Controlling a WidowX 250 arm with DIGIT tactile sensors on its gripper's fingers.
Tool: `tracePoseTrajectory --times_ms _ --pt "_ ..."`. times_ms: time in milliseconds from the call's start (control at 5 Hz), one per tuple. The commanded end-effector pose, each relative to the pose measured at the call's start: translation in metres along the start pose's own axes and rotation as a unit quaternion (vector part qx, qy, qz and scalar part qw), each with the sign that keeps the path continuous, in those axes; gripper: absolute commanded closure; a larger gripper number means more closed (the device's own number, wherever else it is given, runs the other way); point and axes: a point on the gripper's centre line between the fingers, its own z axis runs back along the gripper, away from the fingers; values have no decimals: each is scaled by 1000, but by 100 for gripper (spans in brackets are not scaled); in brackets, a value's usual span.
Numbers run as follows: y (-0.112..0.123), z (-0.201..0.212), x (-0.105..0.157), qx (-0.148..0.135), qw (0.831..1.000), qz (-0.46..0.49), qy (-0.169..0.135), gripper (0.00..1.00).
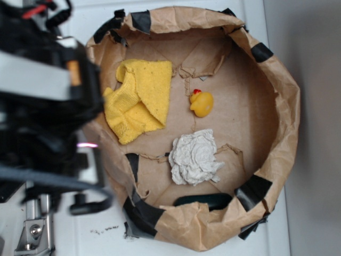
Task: Grab the yellow duck.
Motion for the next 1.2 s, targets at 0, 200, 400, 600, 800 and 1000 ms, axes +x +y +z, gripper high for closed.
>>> tracePoseTrajectory --times_ms 0,200,400,600,800,1000 --pt "36 -80 48 24 980 195 -9 0" --pt "48 -97 54 83 962 259 8 0" --pt "48 -97 54 83 962 259 8 0" --pt "48 -97 54 83 962 259 8 0" --pt "48 -97 54 83 962 259 8 0" --pt "48 -97 54 83 962 259 8 0"
